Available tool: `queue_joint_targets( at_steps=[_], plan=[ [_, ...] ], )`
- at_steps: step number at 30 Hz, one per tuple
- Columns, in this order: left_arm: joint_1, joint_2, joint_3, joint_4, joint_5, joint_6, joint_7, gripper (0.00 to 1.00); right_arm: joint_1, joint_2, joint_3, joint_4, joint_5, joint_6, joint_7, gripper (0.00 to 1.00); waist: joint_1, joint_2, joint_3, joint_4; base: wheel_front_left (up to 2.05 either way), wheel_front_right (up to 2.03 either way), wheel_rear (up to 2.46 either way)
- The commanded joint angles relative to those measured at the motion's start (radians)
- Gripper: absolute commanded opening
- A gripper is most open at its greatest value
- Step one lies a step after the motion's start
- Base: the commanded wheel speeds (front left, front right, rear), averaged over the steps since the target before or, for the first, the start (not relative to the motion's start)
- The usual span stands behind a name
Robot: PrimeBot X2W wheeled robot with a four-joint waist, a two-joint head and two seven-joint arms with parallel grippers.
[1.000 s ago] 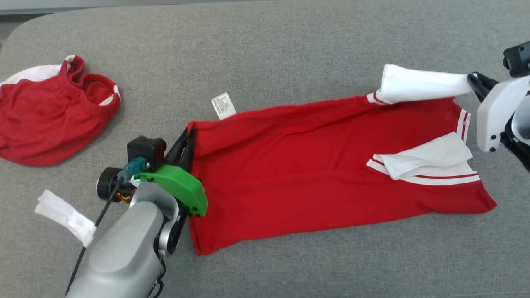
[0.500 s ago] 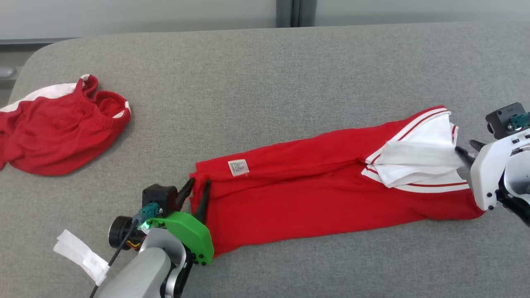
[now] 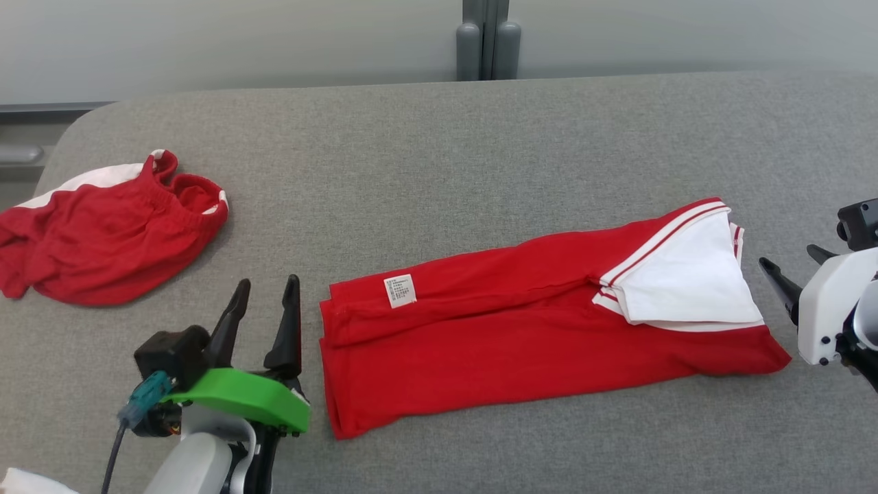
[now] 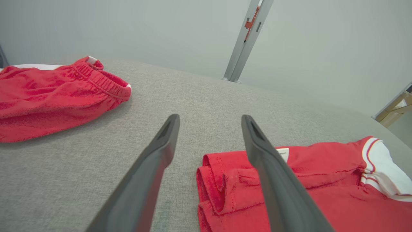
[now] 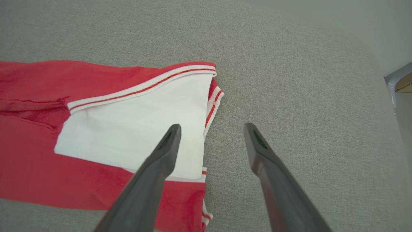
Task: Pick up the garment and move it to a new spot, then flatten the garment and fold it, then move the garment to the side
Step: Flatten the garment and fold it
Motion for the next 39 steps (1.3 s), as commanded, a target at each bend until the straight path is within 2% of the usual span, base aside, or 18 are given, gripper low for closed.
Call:
queue_joint_targets(
  at_steps=[1,4,9,14,15,26,34,39],
  plan=[
    [0.05,-0.019,0.039,-0.027,0.035,-0.014,-0.002,1.0,0.021,0.015,-0.018,0.005,-0.009,-0.002,-0.002,1.0,0.0,0.0,-0.013,0.009,0.0,0.0,0.0],
    [0.102,-0.06,0.162,-0.094,0.115,-0.054,-0.002,1.0,0.036,0.053,-0.067,0.013,-0.015,-0.002,0.005,1.0,0.0,0.0,-0.026,0.015,0.0,0.0,0.0],
    [0.175,-0.126,0.311,-0.142,0.223,-0.127,-0.002,1.0,0.046,0.104,-0.125,0.027,-0.05,-0.002,0.017,1.0,0.0,0.0,-0.037,0.023,0.0,0.0,0.0],
    [0.208,-0.162,0.407,-0.153,0.29,-0.164,-0.002,1.0,0.023,0.17,-0.193,0.066,-0.055,-0.002,0.028,1.0,0.0,0.0,-0.029,0.025,0.0,0.0,0.0],
    [0.214,-0.172,0.435,-0.155,0.306,-0.175,-0.002,1.0,0.006,0.202,-0.224,0.098,-0.054,-0.002,0.027,1.0,0.0,0.0,-0.02,0.026,0.0,0.0,0.0],
    [0.2,-0.208,0.503,-0.163,0.351,-0.202,-0.002,1.0,-0.064,0.268,-0.309,0.281,-0.142,-0.001,-0.008,1.0,0.0,0.0,0.033,0.068,0.0,0.0,0.0],
    [0.168,-0.214,0.493,-0.16,0.363,-0.208,-0.003,1.0,-0.092,0.265,-0.286,0.38,-0.156,-0.002,-0.006,1.0,0.0,0.0,0.061,0.099,0.0,0.0,0.0],
    [0.159,-0.215,0.478,-0.156,0.36,-0.208,-0.003,1.0,-0.095,0.281,-0.26,0.432,-0.13,-0.001,0.034,1.0,0.0,0.0,0.068,0.105,0.0,0.0,0.0]
  ],
)
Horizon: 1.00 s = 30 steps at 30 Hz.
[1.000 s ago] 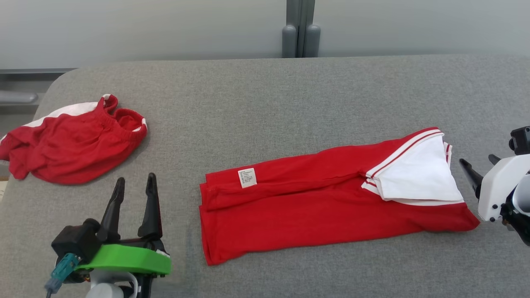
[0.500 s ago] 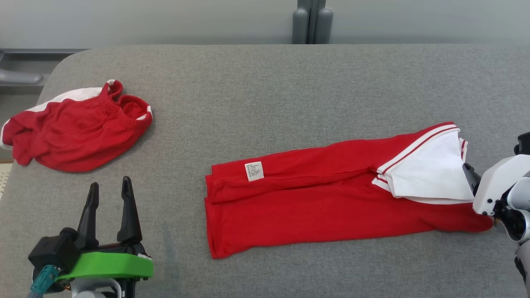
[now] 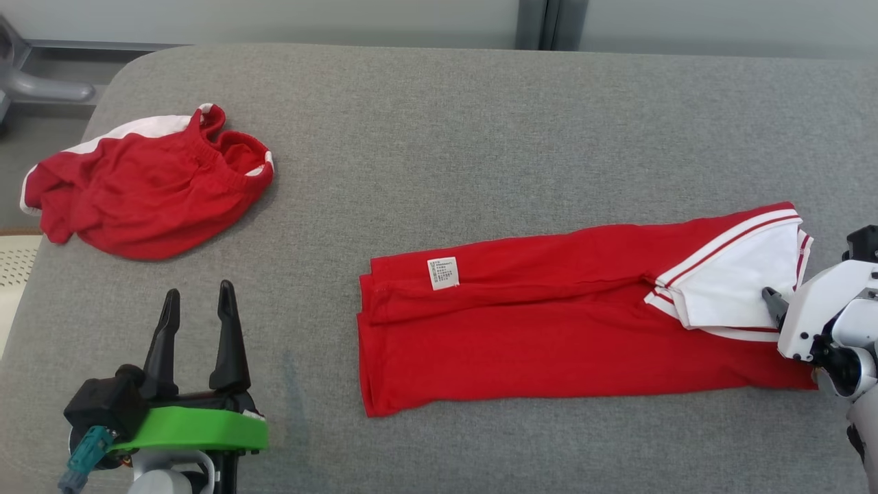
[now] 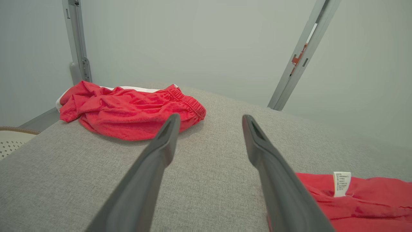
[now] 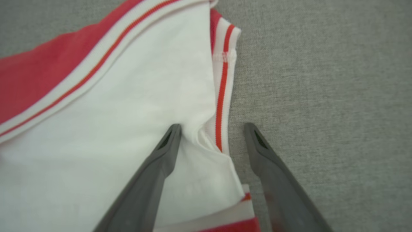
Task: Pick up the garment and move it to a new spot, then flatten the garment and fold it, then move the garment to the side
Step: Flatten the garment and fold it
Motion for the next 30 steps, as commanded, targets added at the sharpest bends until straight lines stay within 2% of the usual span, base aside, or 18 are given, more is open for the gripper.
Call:
queue_joint_targets(
  at_steps=[1,2,3,6,11,17,24,30],
  plan=[
    [-0.017,0.0,-0.003,0.002,0.0,-0.004,-0.003,1.0,0.012,0.014,0.023,0.027,0.009,0.0,0.028,1.0,0.0,0.0,0.001,0.003,0.0,0.0,0.0],
    [-0.016,0.0,-0.008,0.004,-0.001,-0.004,-0.003,1.0,0.016,0.015,0.031,0.034,0.017,0.0,0.038,0.95,0.0,0.0,-0.001,0.003,0.0,0.0,0.0],
    [-0.015,0.002,-0.011,0.005,-0.001,-0.004,-0.003,1.0,0.017,0.015,0.037,0.035,0.022,0.0,0.039,0.0,0.0,0.0,-0.003,0.003,0.0,0.0,0.0],
    [-0.005,0.009,-0.019,0.009,-0.004,-0.004,-0.003,1.0,0.021,0.003,0.035,0.04,0.032,0.0,0.023,0.0,0.0,0.0,-0.012,-0.002,0.0,0.0,0.0],
    [0.015,0.025,-0.04,0.016,-0.009,-0.004,-0.003,1.0,0.023,-0.027,-0.028,0.046,0.021,-0.002,-0.047,0.0,0.0,0.0,-0.035,-0.016,0.0,0.0,0.0],
    [0.03,0.032,-0.04,0.015,-0.013,-0.005,-0.003,1.0,0.058,-0.075,-0.125,0.036,-0.029,-0.001,-0.106,0.0,0.0,0.0,-0.057,-0.044,0.0,0.0,0.0],
    [0.047,0.034,-0.035,0.014,-0.015,-0.005,-0.003,1.0,0.108,-0.122,-0.242,-0.035,-0.133,-0.001,-0.149,0.0,0.0,0.0,-0.074,-0.082,0.0,0.0,0.0],
    [0.044,0.027,-0.046,0.015,-0.022,-0.005,-0.003,1.0,0.143,-0.091,-0.303,-0.145,-0.208,-0.001,-0.102,0.0,0.0,0.0,-0.086,-0.088,0.0,0.0,0.0]
  ],
)
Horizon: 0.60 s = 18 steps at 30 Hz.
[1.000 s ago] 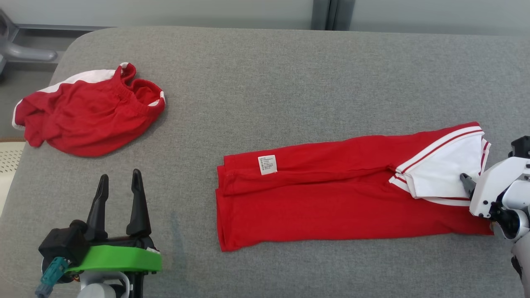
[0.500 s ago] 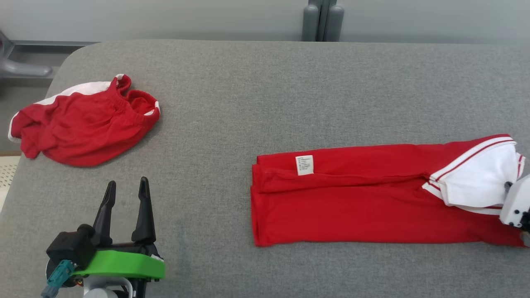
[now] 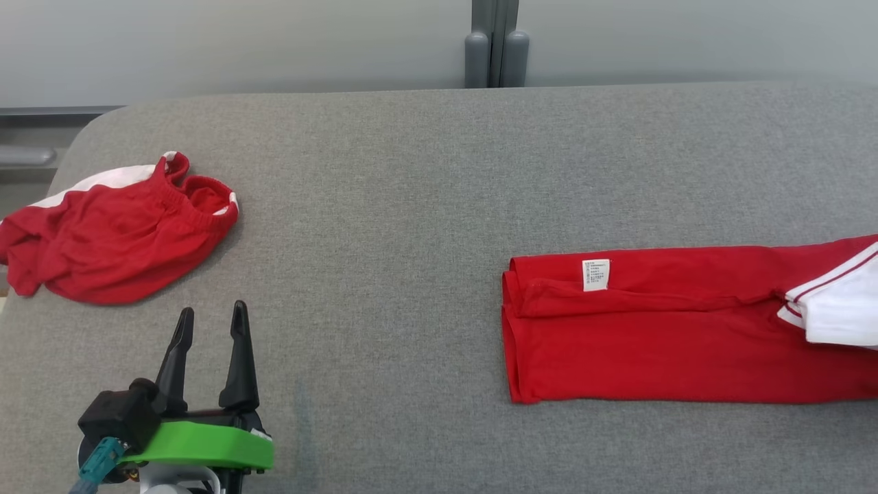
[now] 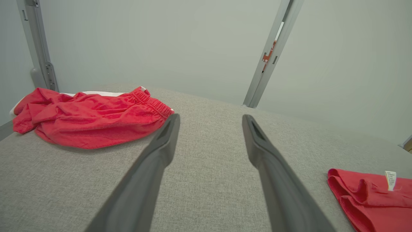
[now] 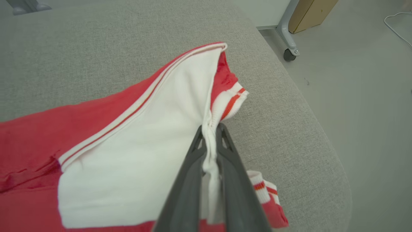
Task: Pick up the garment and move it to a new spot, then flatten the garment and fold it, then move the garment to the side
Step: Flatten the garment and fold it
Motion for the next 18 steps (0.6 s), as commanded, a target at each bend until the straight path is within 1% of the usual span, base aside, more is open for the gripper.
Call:
queue_joint_targets(
  at_steps=[1,6,10,12,14,18],
  plan=[
    [0.011,0.001,-0.004,0.0,-0.009,-0.004,-0.003,1.0,0.017,0.014,0.01,-0.037,-0.014,-0.002,0.019,0.0,0.0,-0.0001,-0.003,0.0,0.0,0.0,0.0],
    [0.01,0.004,-0.011,0.007,-0.009,-0.004,-0.003,1.0,0.069,0.078,0.089,-0.235,-0.027,-0.002,0.107,0.0,0.0,-0.0001,-0.009,0.007,0.0,0.0,0.0],
    [0.006,-0.001,-0.003,0.008,-0.018,-0.004,-0.003,1.0,0.124,0.128,0.215,-0.396,0.004,-0.001,0.214,0.0,0.0,-0.0001,-0.013,0.02,0.0,0.0,0.0],
    [-0.002,-0.002,-0.003,0.005,-0.018,-0.004,-0.003,1.0,0.141,0.139,0.279,-0.455,0.015,-0.001,0.252,0.0,0.0,-0.0001,-0.013,0.026,0.0,0.0,0.0],
    [-0.009,-0.003,-0.006,0.005,-0.013,-0.004,-0.003,1.0,0.144,0.158,0.345,-0.497,0.025,-0.002,0.274,0.0,0.0,-0.0001,-0.013,0.029,0.0,0.0,0.0],
    [-0.017,0.0,-0.012,0.008,-0.006,-0.004,-0.003,1.0,0.113,0.2,0.463,-0.511,0.05,-0.002,0.291,0.0,0.0,-0.0001,-0.012,0.035,0.0,0.0,0.0]
  ],
)
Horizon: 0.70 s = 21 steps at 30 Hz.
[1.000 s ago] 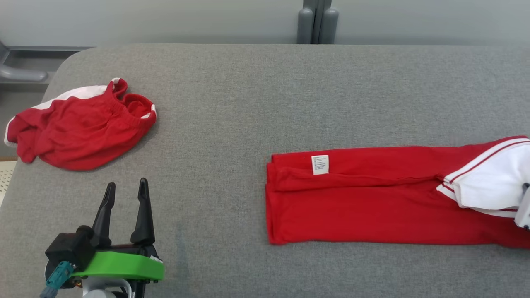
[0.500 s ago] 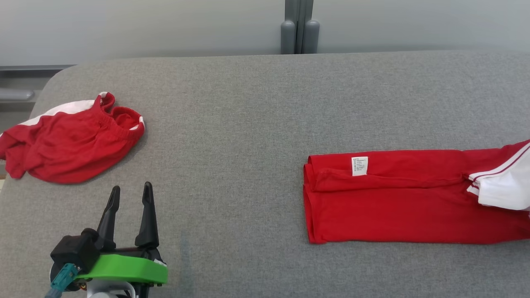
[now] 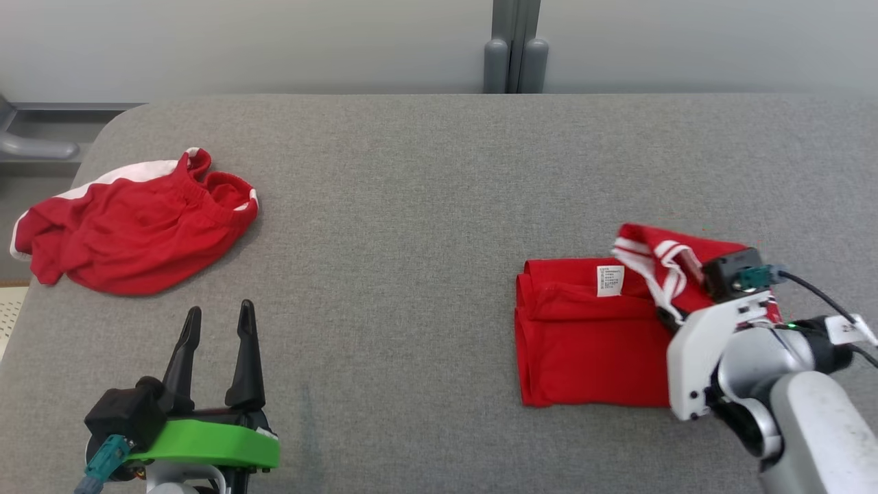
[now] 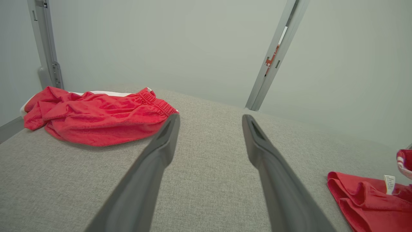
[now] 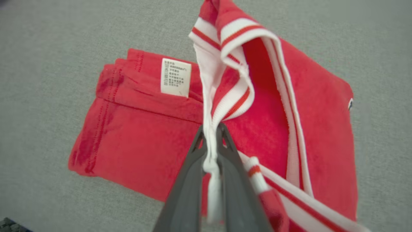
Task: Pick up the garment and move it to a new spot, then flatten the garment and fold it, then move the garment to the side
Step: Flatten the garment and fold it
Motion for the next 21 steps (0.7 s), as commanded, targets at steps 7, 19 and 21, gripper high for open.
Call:
queue_joint_targets(
  at_steps=[7,19,21],
  plan=[
    [-0.021,0.004,-0.006,0.003,0.003,-0.004,-0.003,1.0,-0.111,0.074,0.146,0.105,0.007,-0.001,-0.038,0.0,0.0,0.0,0.011,0.02,0.0,0.0,0.0],
    [-0.018,-0.002,-0.01,0.007,-0.006,-0.004,-0.003,1.0,-0.177,0.168,0.173,0.283,-0.012,-0.001,-0.118,0.73,0.0,0.0,0.016,0.056,0.0,0.0,0.0],
    [-0.018,-0.003,-0.008,0.006,-0.006,-0.004,-0.003,1.0,-0.179,0.176,0.174,0.293,0.0,-0.001,-0.131,1.0,0.0,0.0,0.017,0.057,0.0,0.0,0.0]
  ],
)
